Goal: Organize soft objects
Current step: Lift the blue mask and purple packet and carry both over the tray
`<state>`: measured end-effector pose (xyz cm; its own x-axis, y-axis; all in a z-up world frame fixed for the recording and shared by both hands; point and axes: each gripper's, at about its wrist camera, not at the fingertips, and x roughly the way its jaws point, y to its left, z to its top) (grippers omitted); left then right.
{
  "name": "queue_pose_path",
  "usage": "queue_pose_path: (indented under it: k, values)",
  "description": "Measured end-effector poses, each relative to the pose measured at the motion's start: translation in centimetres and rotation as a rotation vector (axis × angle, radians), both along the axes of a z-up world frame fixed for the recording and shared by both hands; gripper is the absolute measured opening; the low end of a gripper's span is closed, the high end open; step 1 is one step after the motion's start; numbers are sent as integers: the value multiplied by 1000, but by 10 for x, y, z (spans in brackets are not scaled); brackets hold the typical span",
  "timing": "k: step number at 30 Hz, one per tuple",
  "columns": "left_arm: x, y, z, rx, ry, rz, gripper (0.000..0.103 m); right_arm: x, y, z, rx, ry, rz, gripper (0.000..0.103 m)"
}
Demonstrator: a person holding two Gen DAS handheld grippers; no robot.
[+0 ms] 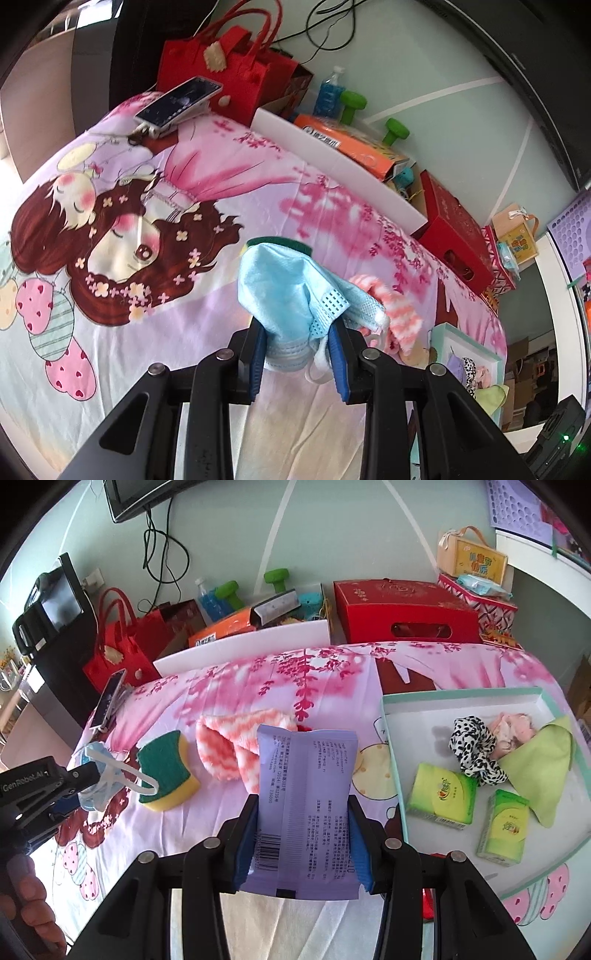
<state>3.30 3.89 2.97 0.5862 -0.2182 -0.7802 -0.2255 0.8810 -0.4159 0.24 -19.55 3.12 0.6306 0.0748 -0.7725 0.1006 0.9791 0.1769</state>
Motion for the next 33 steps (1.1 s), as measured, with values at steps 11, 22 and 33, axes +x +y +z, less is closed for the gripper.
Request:
queue_pose_path:
  k: [11,22,33]
  values:
    - [3,-38,6,53,-57,-106,32,-6,-36,0,6,-10,-120,47]
    - [4,-113,2,104,-96,-302,32,-28,-119,-3,16,2,-369,47]
    - [-8,-199,6,125,-219,-542,32,-65,-198,-15,28,21,-623,48]
